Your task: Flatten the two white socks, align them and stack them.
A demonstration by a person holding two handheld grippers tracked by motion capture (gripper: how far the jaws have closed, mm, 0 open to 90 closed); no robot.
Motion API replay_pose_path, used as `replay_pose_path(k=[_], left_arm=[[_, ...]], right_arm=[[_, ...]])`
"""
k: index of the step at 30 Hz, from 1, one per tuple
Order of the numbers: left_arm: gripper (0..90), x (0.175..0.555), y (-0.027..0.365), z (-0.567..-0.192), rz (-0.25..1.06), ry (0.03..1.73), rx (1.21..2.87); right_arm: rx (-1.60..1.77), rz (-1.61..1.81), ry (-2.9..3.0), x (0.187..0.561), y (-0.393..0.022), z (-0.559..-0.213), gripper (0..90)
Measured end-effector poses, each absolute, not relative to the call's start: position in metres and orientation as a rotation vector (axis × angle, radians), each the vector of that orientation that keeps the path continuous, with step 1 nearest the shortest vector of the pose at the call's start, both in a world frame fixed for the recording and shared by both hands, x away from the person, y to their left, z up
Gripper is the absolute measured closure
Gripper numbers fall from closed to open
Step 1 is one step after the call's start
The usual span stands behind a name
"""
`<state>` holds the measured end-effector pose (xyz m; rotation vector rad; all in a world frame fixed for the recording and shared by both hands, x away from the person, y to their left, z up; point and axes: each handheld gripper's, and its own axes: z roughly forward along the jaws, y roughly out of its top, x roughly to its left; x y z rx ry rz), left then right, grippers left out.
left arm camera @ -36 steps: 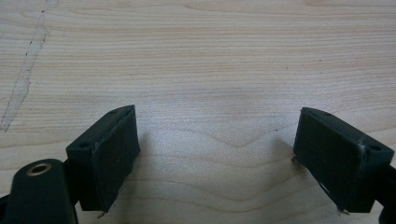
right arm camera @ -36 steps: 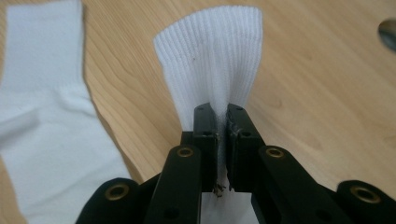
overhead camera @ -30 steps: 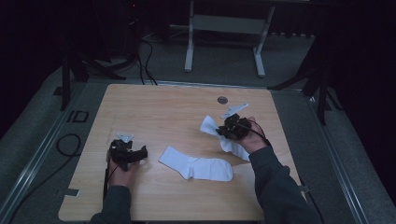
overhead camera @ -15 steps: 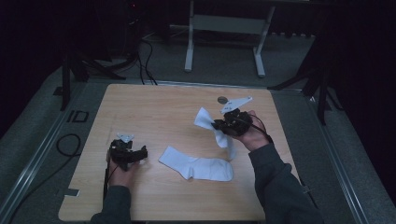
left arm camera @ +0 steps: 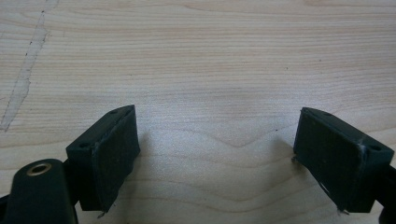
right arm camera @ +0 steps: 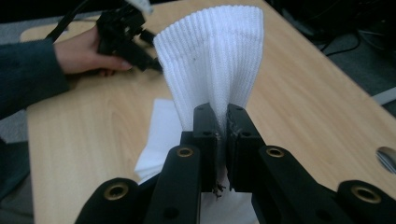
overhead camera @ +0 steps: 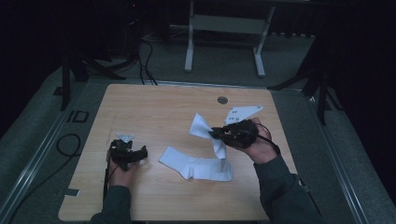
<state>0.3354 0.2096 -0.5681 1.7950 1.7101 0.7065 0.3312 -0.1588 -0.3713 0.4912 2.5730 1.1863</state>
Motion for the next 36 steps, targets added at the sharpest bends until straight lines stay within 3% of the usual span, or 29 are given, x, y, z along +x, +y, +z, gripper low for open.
replay_pose_path(k=[13, 23, 36], left_arm=[[14.1, 0.335, 0.209, -0.568, 0.707, 1.710, 1.795], [15.2, 0.333, 0.208, -0.568, 0.718, 1.719, 1.789], [40.5, 0.323, 0.201, -0.565, 0.704, 1.659, 1.812]], right_arm=[[0.588, 1.066, 2.702, 0.339, -0.118, -0.455, 83.4], [0.681, 1.004, 2.745, 0.335, -0.087, -0.493, 83.0], [0.809, 0.957, 2.751, 0.344, -0.055, -0.517, 82.5]])
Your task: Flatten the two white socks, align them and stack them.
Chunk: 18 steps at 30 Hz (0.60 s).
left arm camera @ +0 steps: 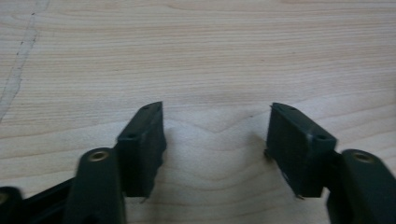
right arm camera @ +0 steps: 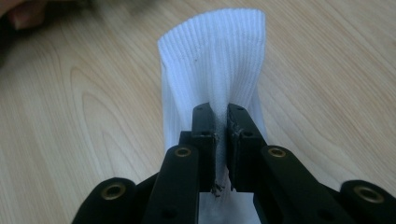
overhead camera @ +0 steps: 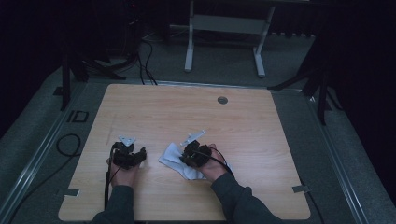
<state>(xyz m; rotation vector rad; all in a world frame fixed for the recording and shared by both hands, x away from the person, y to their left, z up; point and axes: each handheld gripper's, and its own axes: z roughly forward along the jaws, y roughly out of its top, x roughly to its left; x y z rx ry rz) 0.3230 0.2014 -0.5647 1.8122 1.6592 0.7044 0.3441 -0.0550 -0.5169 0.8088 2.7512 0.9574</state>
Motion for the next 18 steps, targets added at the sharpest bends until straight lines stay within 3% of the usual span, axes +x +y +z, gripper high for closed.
replay_pose_path(k=[5, 9, 14, 18], left_arm=[[56.3, 0.320, 0.197, -0.563, 0.682, 1.626, 1.841], [58.9, 0.319, 0.197, -0.562, 0.669, 1.610, 1.856], [71.2, 0.318, 0.195, -0.561, 0.646, 1.580, 1.879], [83.0, 0.314, 0.189, -0.557, 0.607, 1.497, 1.905]], right_arm=[[0.829, 0.949, 2.764, 0.347, -0.047, -0.522, 82.0], [0.886, 0.941, 2.761, 0.351, -0.045, -0.529, 81.7], [0.900, 0.953, 2.761, 0.351, -0.045, -0.532, 63.9], [0.886, 0.982, 2.717, 0.348, -0.050, -0.523, 55.8]])
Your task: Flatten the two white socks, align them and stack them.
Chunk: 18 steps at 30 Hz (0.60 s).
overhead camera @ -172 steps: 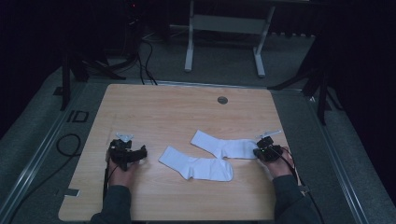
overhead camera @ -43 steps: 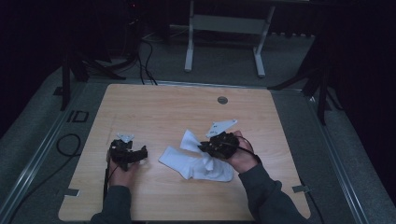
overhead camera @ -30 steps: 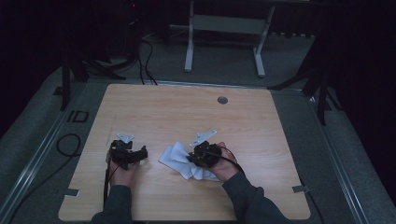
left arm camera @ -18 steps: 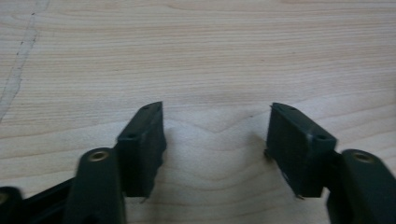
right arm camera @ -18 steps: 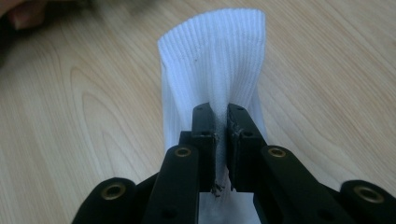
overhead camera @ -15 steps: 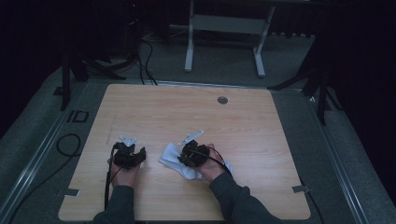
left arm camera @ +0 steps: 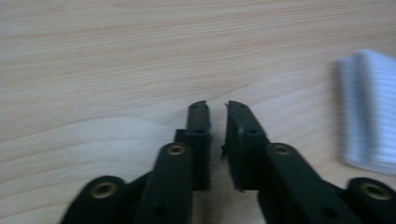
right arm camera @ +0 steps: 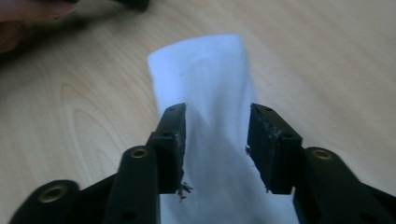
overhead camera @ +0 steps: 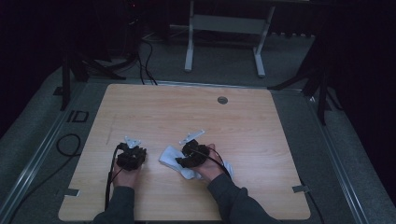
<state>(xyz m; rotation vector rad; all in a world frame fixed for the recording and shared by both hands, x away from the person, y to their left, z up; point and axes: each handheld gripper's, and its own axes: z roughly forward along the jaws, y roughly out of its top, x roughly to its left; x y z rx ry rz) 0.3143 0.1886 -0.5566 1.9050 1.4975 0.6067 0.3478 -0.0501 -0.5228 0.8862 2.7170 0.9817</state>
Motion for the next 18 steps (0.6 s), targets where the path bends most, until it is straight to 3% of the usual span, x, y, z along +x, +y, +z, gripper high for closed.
replay_pose_path(k=[4, 18], left_arm=[[89.5, 0.305, 0.175, -0.544, 0.602, 1.373, 1.924], [87.8, 0.307, 0.138, -0.547, 0.538, 1.205, 2.026]], right_arm=[[0.886, 1.002, 2.669, 0.347, -0.060, -0.514, 54.1], [0.915, 1.000, 2.598, 0.346, -0.101, -0.499, 55.7]])
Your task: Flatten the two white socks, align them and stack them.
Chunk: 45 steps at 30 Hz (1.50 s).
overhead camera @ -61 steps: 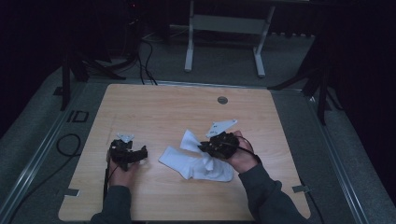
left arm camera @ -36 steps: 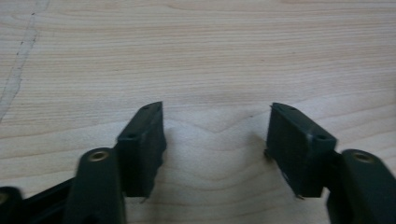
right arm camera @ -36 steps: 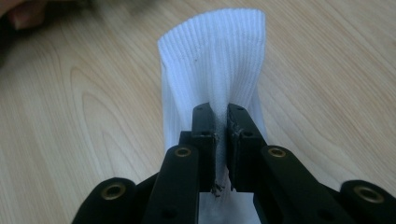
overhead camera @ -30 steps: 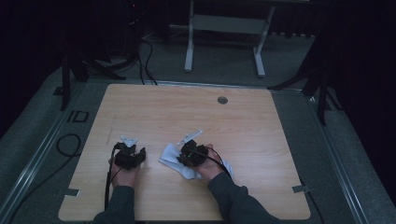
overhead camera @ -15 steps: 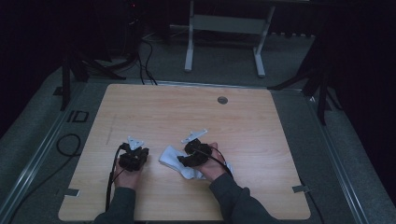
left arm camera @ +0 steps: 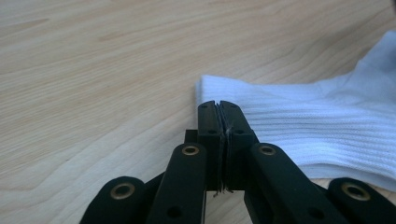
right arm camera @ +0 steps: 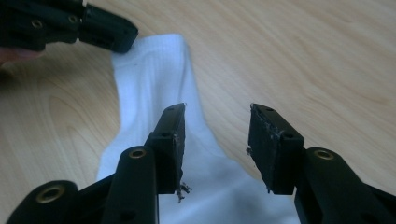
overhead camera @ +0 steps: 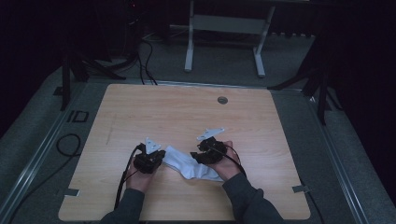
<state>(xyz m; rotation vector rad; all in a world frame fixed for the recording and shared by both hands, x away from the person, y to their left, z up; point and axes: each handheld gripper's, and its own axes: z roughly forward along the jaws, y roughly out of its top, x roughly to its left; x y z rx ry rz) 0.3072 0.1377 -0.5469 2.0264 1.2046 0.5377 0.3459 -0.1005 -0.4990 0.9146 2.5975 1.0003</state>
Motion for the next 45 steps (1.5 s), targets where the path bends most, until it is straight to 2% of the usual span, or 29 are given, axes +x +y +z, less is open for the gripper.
replay_pose_path(k=[8, 16, 39, 42, 45], left_arm=[[88.2, 0.312, 0.136, -0.554, 0.476, 1.192, 2.079], [89.3, 0.311, 0.133, -0.554, 0.482, 1.203, 2.087], [89.3, 0.309, 0.134, -0.553, 0.483, 1.215, 2.090], [89.3, 0.309, 0.134, -0.553, 0.482, 1.216, 2.090], [89.3, 0.309, 0.134, -0.553, 0.479, 1.217, 2.089]], right_arm=[[0.922, 0.986, 2.541, 0.342, -0.121, -0.493, 57.3], [0.996, 0.934, 2.527, 0.339, -0.147, -0.499, 59.4], [1.150, 0.872, 2.548, 0.330, -0.176, -0.527, 50.4], [1.165, 0.860, 2.562, 0.330, -0.176, -0.531, 51.2], [1.176, 0.850, 2.575, 0.329, -0.177, -0.534, 56.3]])
